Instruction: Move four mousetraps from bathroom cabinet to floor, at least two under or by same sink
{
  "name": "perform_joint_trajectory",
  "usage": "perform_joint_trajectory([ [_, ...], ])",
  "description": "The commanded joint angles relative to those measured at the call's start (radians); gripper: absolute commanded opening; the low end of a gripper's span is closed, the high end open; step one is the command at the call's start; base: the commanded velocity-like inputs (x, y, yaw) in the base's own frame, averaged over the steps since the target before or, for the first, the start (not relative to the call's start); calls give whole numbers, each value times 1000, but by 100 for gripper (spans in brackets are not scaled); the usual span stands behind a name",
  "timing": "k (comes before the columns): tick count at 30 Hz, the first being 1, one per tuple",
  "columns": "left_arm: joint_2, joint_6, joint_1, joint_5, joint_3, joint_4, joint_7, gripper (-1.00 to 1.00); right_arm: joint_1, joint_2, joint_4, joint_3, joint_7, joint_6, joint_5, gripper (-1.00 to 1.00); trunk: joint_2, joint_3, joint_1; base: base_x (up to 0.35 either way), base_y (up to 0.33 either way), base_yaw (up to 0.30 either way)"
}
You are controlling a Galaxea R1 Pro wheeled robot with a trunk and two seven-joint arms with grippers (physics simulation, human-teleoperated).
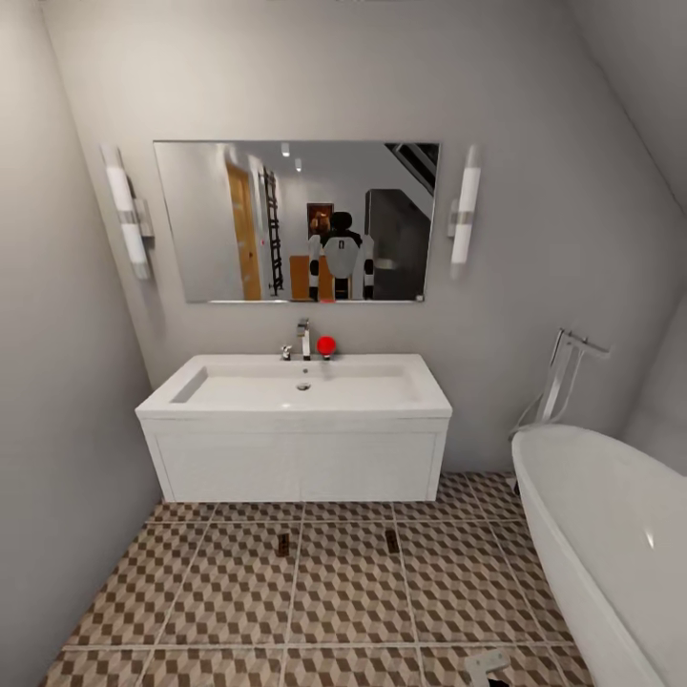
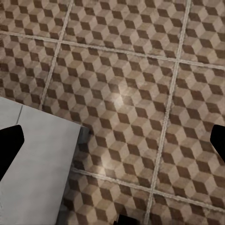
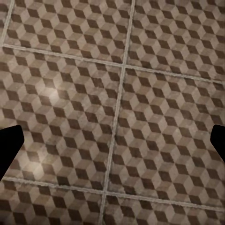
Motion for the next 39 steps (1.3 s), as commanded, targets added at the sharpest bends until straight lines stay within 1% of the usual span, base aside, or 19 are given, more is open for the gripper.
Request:
perform_joint_trajectory([
  [1,-1,-5,-1,6,-8,3,1,100,-2,-1,4,-5,2,-7,5,100,6,2,-4,0,0,0],
  [39,-1,-5,-1,6,-9,3,1,100,-2,-1,4,-5,2,-7,5,100,272,121,-150,0,0,0],
])
